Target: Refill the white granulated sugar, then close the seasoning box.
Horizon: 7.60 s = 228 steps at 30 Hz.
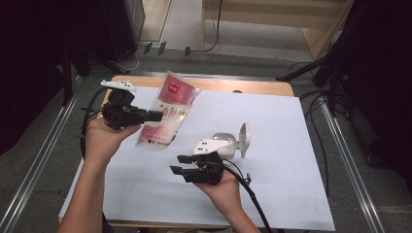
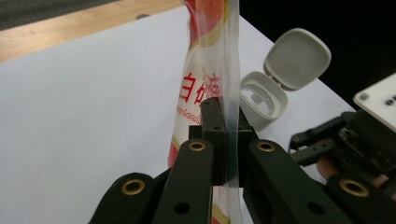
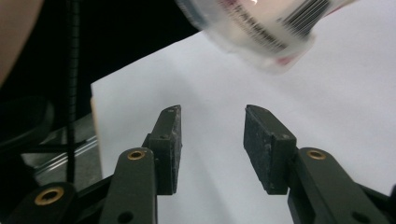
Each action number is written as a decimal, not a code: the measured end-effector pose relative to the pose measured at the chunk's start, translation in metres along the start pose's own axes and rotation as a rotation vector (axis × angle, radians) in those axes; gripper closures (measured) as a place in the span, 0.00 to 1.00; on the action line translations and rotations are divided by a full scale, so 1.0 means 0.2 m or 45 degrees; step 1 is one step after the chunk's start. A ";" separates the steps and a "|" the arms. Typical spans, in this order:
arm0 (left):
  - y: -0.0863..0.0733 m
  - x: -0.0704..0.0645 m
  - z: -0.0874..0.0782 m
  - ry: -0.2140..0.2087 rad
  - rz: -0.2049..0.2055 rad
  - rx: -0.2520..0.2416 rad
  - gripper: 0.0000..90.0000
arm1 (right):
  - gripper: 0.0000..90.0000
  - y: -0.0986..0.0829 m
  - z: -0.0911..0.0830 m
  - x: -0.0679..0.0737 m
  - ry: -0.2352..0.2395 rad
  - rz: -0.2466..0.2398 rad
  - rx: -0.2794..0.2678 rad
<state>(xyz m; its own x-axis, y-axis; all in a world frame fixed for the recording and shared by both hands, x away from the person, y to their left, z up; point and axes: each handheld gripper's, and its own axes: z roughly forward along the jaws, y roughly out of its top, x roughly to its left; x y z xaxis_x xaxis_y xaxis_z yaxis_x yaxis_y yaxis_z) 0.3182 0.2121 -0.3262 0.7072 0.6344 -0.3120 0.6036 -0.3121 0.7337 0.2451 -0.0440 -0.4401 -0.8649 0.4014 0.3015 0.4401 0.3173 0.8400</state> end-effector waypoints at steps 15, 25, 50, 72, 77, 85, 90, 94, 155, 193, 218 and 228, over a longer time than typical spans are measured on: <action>0.00 0.12 0.15 0.018 -0.028 0.027 1.00 | 0.63 -0.02 -0.12 -0.12 0.107 -0.010 0.015; 0.02 0.19 0.29 0.012 -0.027 0.023 1.00 | 0.62 -0.03 -0.22 -0.14 0.098 -0.063 0.057; -0.08 0.26 0.45 0.014 0.012 0.051 1.00 | 0.61 -0.15 -0.37 -0.19 0.057 -0.073 0.034; -0.20 0.27 0.34 -0.036 0.031 0.077 1.00 | 0.62 -0.18 -0.42 -0.20 0.004 -0.068 0.029; -0.24 0.29 0.30 -0.040 0.041 0.080 0.99 | 0.62 -0.19 -0.42 -0.22 -0.006 -0.060 0.024; -0.32 0.31 0.26 -0.055 0.040 0.077 0.99 | 0.62 -0.19 -0.43 -0.23 -0.023 -0.046 0.015; -0.35 0.32 0.24 -0.050 0.052 0.066 0.97 | 0.62 -0.19 -0.44 -0.24 -0.029 -0.048 0.013; -0.37 0.32 0.23 -0.053 0.050 0.072 0.97 | 0.62 -0.19 -0.44 -0.24 -0.038 -0.051 0.017; -0.38 0.26 0.11 -0.042 0.212 -0.056 0.64 | 0.62 -0.18 -0.48 -0.27 -0.104 -0.066 0.015; -0.49 0.25 -0.08 -0.002 0.195 -0.010 0.47 | 0.64 -0.19 -0.66 -0.25 -0.126 -0.035 0.018; -0.56 0.38 -0.15 0.142 0.071 0.000 0.47 | 0.88 -0.20 -0.78 -0.33 -0.181 0.019 0.045; -0.54 0.39 -0.10 0.155 0.077 0.002 0.47 | 1.00 -0.20 -0.82 -0.41 -0.233 0.054 0.043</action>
<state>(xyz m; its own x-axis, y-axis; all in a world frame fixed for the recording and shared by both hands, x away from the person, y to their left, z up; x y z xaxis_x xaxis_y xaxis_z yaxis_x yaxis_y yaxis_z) 0.3011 0.3101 -0.4183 0.6922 0.6958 -0.1916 0.5620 -0.3531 0.7480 0.2579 -0.2305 -0.4244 -0.7884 0.5637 0.2464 0.4855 0.3241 0.8119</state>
